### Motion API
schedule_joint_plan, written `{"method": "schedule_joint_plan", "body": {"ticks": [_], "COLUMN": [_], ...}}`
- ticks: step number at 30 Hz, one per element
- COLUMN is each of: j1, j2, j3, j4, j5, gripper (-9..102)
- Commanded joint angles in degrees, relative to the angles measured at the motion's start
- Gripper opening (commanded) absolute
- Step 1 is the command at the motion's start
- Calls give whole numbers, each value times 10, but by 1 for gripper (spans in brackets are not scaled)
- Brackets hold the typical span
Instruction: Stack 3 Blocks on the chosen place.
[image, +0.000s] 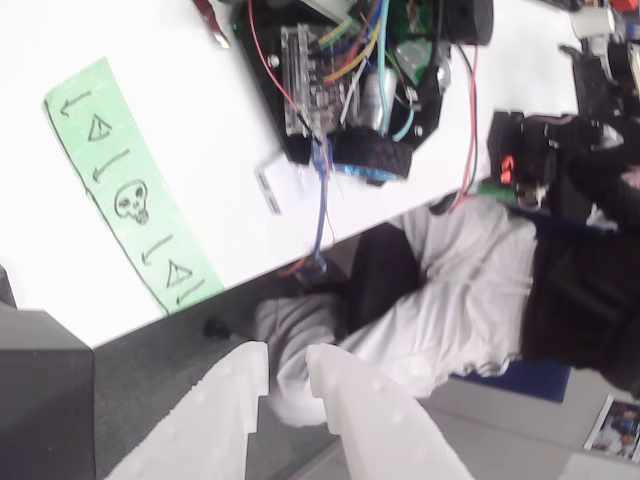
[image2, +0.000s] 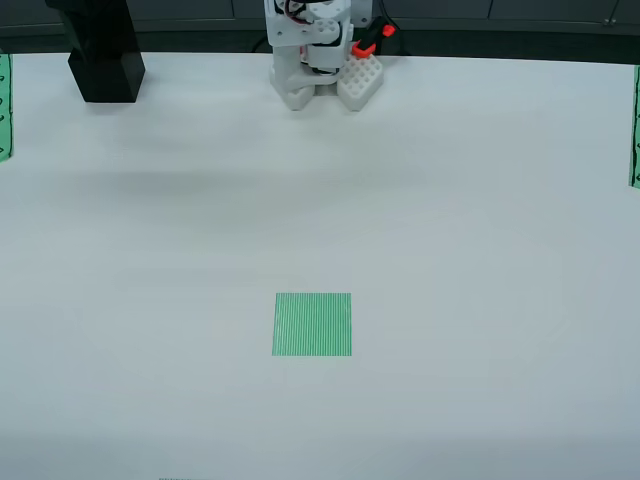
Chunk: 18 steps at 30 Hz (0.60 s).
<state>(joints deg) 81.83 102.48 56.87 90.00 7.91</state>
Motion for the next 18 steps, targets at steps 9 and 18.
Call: {"method": "schedule_joint_plan", "body": {"ticks": [9,18], "j1": [89,115], "j2": [6,7], "j3": [60,108], "j4": [1,1], "j5": [-4,-4], "gripper": [0,0]}}
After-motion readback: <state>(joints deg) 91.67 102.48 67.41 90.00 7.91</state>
